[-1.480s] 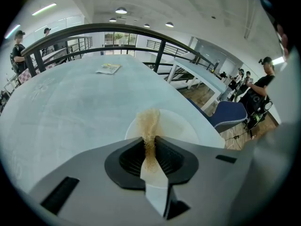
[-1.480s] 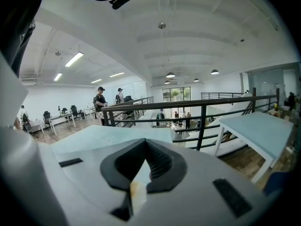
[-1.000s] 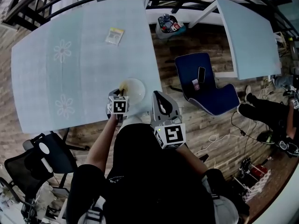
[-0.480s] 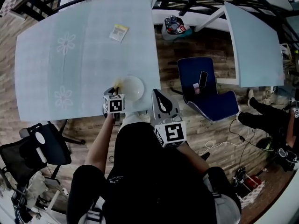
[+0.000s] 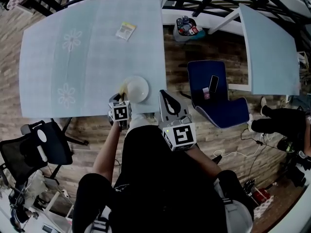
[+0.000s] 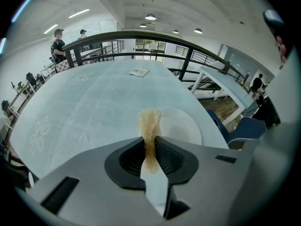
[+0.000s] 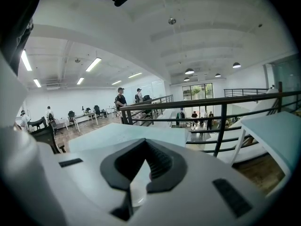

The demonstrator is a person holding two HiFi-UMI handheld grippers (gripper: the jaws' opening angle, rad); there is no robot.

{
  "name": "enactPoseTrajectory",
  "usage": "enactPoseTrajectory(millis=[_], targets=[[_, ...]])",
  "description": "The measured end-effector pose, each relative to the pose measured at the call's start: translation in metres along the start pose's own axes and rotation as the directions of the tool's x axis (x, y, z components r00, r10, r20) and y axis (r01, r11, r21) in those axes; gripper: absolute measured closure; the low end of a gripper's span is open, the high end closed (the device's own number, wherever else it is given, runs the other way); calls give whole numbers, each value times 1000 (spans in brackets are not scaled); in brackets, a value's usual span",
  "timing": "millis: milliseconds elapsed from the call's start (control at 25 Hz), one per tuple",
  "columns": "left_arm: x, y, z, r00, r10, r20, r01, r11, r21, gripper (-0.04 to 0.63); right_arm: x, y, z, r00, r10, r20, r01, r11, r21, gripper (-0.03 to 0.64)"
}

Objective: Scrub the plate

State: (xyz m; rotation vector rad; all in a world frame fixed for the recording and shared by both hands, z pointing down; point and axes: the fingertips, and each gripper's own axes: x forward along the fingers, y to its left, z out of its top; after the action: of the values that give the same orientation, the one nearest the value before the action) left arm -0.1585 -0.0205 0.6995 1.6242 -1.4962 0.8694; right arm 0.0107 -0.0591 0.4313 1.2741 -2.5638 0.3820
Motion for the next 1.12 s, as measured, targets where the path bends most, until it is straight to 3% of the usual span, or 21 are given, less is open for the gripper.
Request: enactPoseTrajectory(millis=[480, 840, 1120], targets=[[11, -80, -13, 990, -134, -40, 138, 984, 110, 529, -27, -28, -7, 995, -95, 8, 94, 995, 20, 612], [18, -100, -5, 974, -216, -62, 225, 950, 215, 529, -44, -36, -15, 977, -214, 3, 214, 975, 56, 612], [24, -98, -6, 969, -229, -90, 245, 936, 253, 529, -50, -31, -18, 962, -274, -5, 274, 959, 72, 612]])
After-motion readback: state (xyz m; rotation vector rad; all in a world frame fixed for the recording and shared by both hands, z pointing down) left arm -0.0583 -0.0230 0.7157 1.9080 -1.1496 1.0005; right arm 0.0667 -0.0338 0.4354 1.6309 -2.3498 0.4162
